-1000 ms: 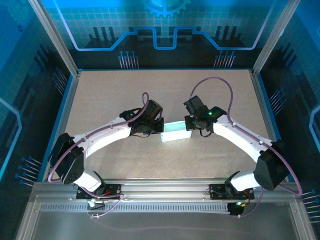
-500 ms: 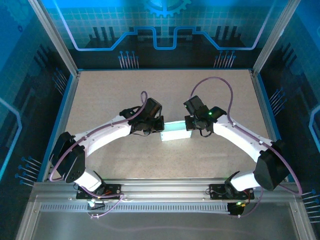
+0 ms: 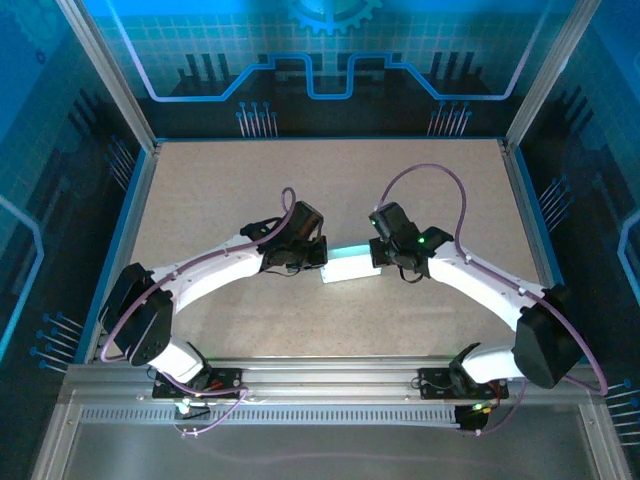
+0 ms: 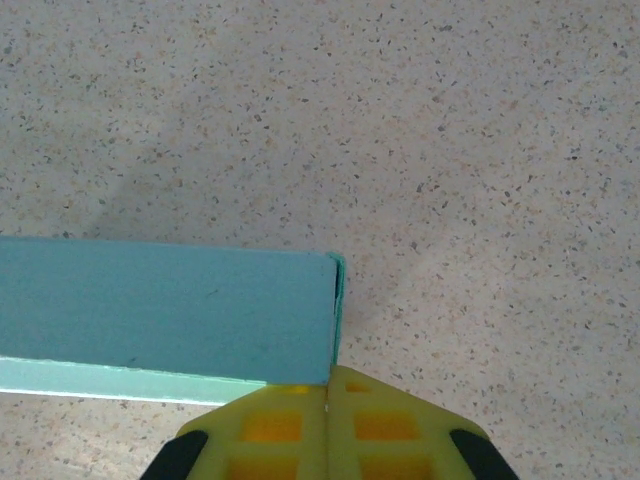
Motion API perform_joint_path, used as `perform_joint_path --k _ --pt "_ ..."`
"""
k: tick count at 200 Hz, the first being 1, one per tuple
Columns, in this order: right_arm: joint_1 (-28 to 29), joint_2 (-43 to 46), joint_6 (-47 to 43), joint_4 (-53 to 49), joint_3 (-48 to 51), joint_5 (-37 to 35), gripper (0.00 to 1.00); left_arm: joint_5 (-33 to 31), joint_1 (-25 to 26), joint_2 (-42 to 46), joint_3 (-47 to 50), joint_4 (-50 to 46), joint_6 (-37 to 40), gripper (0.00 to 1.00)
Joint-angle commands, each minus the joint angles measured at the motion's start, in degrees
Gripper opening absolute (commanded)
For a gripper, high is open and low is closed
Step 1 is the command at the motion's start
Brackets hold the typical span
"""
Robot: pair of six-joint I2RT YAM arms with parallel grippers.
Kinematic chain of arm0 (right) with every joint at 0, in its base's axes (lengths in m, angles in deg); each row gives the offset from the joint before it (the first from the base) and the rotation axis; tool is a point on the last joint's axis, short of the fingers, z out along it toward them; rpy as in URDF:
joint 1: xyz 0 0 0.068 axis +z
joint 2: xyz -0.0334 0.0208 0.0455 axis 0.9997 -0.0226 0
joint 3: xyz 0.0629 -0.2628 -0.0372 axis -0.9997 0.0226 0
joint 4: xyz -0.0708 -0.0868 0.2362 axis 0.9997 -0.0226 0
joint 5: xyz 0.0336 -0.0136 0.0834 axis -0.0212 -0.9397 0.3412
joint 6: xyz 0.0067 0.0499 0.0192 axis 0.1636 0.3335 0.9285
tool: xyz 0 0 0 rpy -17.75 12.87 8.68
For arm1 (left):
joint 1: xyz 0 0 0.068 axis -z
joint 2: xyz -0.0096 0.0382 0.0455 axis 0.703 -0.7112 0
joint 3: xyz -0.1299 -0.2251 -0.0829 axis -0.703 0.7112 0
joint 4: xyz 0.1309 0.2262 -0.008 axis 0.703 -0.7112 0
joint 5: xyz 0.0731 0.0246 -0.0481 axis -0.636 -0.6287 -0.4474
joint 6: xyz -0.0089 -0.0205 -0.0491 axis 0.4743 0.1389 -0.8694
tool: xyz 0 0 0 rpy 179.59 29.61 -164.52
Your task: Fold the paper box
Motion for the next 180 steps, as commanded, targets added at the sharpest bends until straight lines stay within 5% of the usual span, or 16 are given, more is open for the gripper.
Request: perform_joint_path --k 1,25,86,134,180 --pt "1.7 0.5 -0.6 2.7 3.2 -0.3 0.0 2.2 0.0 0.0 1.2 0.3 -0.1 0.09" --pt "1.8 1.5 -0.8 3.2 3.8 -0.9 0.0 3.7 0.2 2.4 0.6 0.1 2.7 0.4" --pt "2.0 1.5 -1.2 3.9 4.1 -1.7 0.0 1.0 -0.4 9.2 1.7 0.5 -1.1 0.67" --pt "2.4 2.3 -1.3 3.9 4.1 -1.7 0.0 1.6 -4.3 6.7 3.5 5.9 -7.8 0.66" --pt "2.4 2.7 -1.3 3.5 4.1 -1.6 0.0 3.6 -4.6 3.6 5.1 7.4 -9.5 0.51"
